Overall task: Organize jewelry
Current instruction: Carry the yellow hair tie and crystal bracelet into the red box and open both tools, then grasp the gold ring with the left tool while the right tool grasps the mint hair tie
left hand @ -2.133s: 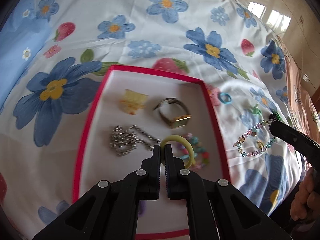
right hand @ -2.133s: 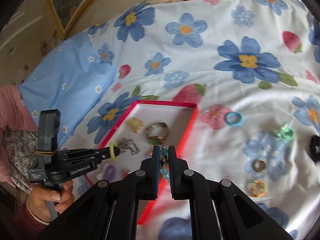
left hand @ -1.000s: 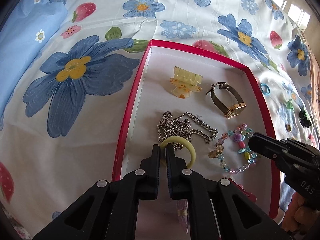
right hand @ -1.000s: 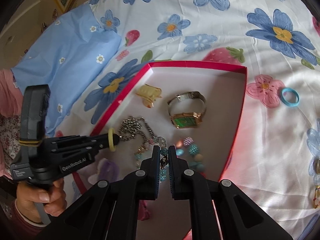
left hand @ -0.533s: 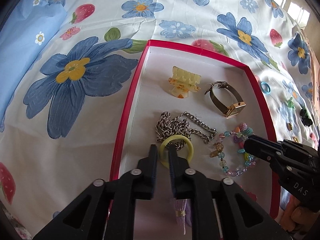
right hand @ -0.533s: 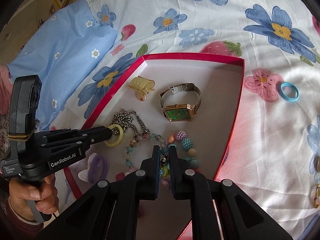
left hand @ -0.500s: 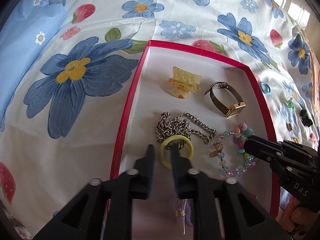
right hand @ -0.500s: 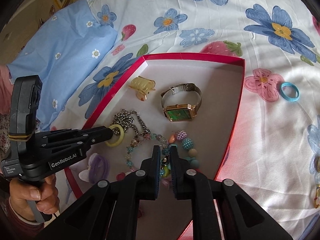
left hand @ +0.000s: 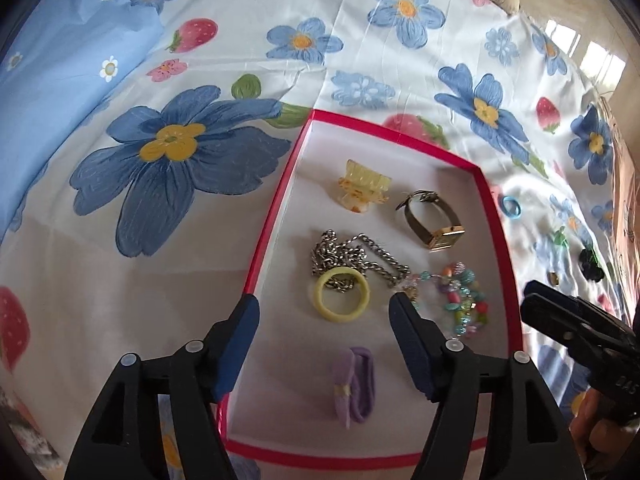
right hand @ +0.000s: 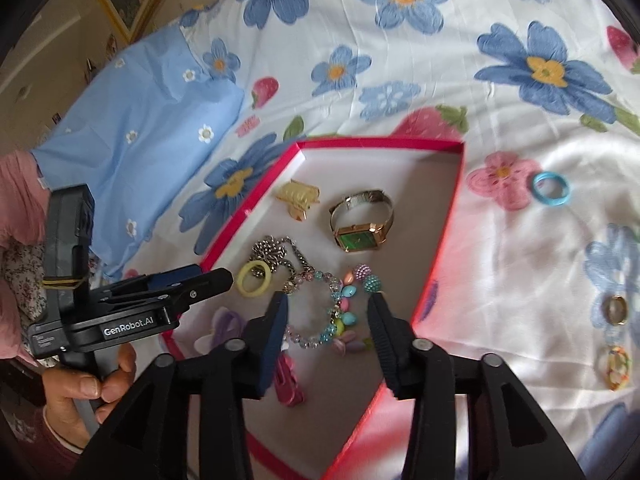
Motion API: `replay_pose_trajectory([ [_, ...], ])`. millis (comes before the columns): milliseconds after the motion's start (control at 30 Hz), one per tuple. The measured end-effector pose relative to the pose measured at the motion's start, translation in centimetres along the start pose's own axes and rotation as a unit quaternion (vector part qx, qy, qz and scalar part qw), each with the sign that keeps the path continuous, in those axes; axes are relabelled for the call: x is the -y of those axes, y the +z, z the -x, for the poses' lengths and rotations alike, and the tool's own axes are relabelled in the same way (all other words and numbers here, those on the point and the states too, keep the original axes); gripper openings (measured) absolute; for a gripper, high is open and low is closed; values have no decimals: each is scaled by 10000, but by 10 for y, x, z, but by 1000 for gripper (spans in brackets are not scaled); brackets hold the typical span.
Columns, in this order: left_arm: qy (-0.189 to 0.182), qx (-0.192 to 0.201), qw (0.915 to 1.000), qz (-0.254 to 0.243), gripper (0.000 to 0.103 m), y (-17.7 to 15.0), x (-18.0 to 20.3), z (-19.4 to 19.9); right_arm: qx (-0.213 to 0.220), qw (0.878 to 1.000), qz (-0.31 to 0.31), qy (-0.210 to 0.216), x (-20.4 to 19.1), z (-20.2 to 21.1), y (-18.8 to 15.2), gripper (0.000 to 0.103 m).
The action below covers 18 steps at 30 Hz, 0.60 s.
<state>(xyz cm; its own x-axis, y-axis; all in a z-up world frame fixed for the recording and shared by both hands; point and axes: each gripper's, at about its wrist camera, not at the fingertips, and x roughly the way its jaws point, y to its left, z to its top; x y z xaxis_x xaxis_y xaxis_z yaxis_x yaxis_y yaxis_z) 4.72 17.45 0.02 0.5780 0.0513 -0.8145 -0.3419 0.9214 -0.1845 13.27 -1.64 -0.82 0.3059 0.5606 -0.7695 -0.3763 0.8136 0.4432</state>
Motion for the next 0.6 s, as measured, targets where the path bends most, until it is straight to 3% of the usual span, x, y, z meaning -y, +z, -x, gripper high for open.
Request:
replay_pose_trajectory([
  [233, -208, 75, 9997, -58, 74, -9, 16, 17, 331, 9992, -193, -133, 18, 46, -11, 52],
  [600, -507, -3, 9978, -430, 78, -13, 55, 21, 572, 9926, -762, -747, 79, 97, -39, 55],
])
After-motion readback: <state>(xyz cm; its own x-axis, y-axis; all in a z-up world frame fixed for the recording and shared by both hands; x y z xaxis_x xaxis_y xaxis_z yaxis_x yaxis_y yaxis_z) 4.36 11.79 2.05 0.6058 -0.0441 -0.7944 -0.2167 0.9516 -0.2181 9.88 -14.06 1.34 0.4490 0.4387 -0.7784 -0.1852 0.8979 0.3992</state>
